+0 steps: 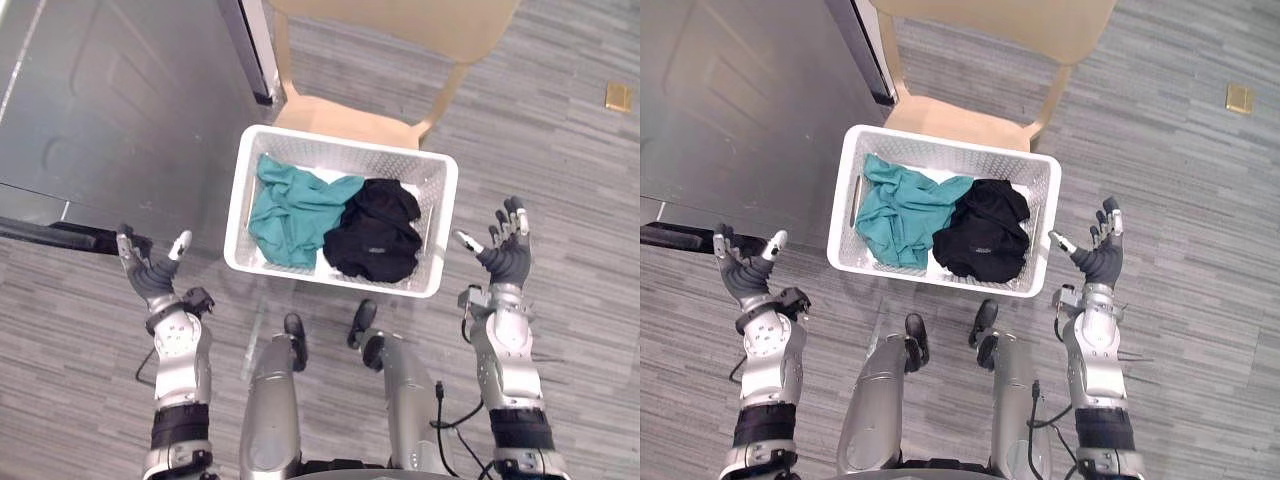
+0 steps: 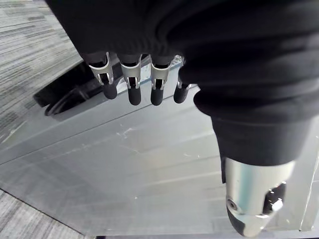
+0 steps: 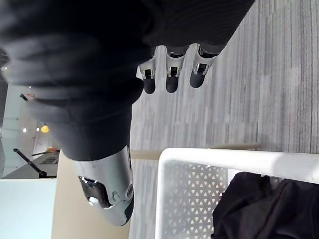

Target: Pick up the laundry basket with both hands and put the clothes into the washing machine.

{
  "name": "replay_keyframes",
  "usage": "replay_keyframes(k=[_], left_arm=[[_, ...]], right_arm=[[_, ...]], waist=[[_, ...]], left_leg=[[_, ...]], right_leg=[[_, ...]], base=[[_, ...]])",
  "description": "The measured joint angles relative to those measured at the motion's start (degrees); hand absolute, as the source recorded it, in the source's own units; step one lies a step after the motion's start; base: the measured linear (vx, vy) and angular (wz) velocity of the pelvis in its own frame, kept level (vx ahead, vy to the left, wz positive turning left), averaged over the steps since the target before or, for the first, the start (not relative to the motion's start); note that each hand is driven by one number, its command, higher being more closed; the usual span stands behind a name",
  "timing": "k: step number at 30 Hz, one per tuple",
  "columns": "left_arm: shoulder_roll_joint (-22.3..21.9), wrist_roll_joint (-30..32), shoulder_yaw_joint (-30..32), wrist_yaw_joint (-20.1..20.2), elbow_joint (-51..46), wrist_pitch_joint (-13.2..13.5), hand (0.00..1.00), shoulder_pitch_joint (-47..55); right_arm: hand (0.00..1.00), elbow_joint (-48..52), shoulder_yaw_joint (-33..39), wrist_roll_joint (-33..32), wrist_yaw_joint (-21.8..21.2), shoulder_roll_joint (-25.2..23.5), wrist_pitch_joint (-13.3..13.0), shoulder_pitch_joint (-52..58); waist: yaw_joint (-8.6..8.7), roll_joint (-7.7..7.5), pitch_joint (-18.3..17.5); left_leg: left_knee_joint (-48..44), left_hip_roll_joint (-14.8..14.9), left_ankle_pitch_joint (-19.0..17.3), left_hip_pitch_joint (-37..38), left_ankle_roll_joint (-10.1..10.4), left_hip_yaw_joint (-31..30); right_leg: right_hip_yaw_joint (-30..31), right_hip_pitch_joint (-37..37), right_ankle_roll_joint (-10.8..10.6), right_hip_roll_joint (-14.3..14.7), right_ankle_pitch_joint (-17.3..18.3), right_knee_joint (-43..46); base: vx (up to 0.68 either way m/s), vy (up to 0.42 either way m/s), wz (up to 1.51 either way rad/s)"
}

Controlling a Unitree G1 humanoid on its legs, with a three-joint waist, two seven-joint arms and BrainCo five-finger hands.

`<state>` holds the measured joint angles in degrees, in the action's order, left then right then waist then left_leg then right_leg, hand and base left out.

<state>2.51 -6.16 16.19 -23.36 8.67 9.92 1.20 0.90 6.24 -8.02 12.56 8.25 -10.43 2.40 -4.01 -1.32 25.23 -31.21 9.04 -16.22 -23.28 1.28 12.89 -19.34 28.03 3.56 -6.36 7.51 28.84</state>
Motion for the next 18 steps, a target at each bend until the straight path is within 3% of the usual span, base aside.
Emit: replay_keyframes(k=[7, 9, 14, 18], left_arm=[[-0.54, 0.19, -2.29, 7.16, 16.72, -1.09, 0.00, 10.87], [-0.74, 0.62, -3.48, 9.63, 26.64, -2.22, 0.00, 11.06], [-0.62, 3.08, -5.46, 10.97, 36.36, -3.12, 0.00, 10.99], [-0.38, 4.72, -6.14, 11.17, 39.66, -3.21, 0.00, 11.05]], right_arm=[[0.00, -9.82, -0.32, 6.91, -2.98, -2.28, 1.01, 10.25], [0.00, -18.76, -0.37, 8.58, -3.03, -2.74, 1.82, 10.43], [0.00, -31.57, -0.35, 8.66, -3.75, -3.39, 2.26, 10.22], [0.00, -37.94, -0.35, 8.58, -3.87, -3.42, 2.60, 9.29]], waist=[[-0.05, 0.18, -8.13], [-0.01, 0.71, -12.01], [0.15, 1.91, -16.38], [0.20, 2.46, -17.24]], left_leg=[[5.16, -1.54, -0.12, 9.05, 0.05, -0.08], [8.13, -2.06, 0.34, 12.46, 0.82, -0.26], [14.07, -3.32, 2.33, 17.43, 1.54, -1.32], [19.29, -4.57, 4.98, 21.14, 1.86, -3.56]], right_leg=[[-0.85, -7.39, -1.30, -1.02, 3.22, -0.10], [-1.18, -10.44, -1.52, -0.93, 3.34, -1.94], [-2.11, -15.01, -2.55, -0.70, 2.68, -5.78], [-3.78, -18.87, -3.00, -0.73, 2.03, -8.78]], base=[[0.13, -0.007, 0.13], [0.10, 0.022, 0.07], [0.07, 0.030, 0.11], [0.04, 0.013, 0.23]])
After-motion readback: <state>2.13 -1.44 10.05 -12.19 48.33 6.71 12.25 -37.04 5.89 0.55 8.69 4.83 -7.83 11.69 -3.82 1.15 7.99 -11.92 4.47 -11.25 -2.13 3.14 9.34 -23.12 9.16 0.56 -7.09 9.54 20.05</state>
